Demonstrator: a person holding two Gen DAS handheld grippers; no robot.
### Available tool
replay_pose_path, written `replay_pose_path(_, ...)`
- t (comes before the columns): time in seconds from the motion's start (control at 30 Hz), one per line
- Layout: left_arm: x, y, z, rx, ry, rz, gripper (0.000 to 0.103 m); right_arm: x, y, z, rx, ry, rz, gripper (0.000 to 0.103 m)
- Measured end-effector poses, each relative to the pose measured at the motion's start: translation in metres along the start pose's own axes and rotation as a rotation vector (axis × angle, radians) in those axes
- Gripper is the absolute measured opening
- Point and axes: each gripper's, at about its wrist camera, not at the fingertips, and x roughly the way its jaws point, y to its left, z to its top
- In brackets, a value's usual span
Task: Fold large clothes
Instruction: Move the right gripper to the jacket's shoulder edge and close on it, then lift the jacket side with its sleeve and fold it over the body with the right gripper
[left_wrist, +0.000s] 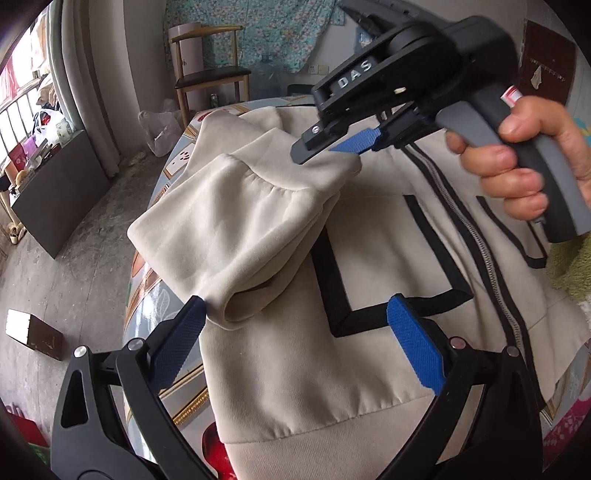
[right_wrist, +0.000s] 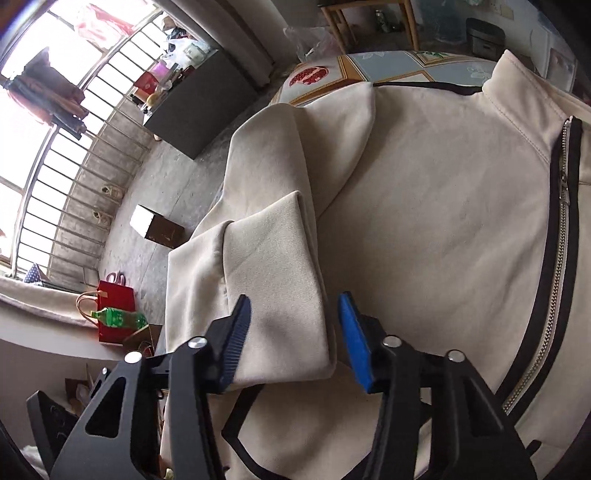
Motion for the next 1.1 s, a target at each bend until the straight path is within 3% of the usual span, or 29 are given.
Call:
replay_pose_path(0.07,0.008,0.0,0.002,0.013,0.023,0.021,0.095,-0.007,0.006,-0.001,-0.03,-0.01,-0.034,0.014)
replay_pose_path(0.13,0.014,0.001,0.003,0.014,0.039,0.022,0.095,-0.018,0.01,0.0,-0.041,-0.027,-0.013,0.007)
replay_pose_path(0.33,0.021,0.006,0.003,0.001,0.026,0.012,0.095,-0.081,0.011,0.014,-0.051,-0.14,0.118,0.004)
replay_pose_path(0.53,0.023,0.01,0.006,-0.008,0.038,-0.022,0.095,-0.184,-0.038,0.006,0.032,-0.371,0.118,0.004)
replay_pose_path(0.63,0.021,0.007,0.003,0.008,0.042,-0.028,0.095,-0.204,-0.064,-0.013,0.056,-0.38,0.094,0.004)
replay_pose_path(0.73,0.02,0.005,0.002,0.02,0.044,-0.022,0.095,-0.174,-0.071,-0.032,0.063,-0.288,0.095,0.013)
replay_pose_path(0.83,0.022,0.0,0.001,0.034,0.051,0.009,0.095,-0.119,-0.064,-0.033,0.064,-0.18,0.123,0.054)
replay_pose_path(0.97,0.022,0.001,0.003,0.014,0.051,0.014,0.095,-0.044,-0.059,-0.016,0.084,-0.046,0.154,0.055)
replay_pose_path(1.1,0.022,-0.001,0.003,0.02,0.055,0.021,0.095,0.005,-0.057,-0.007,0.134,0.074,0.229,0.054)
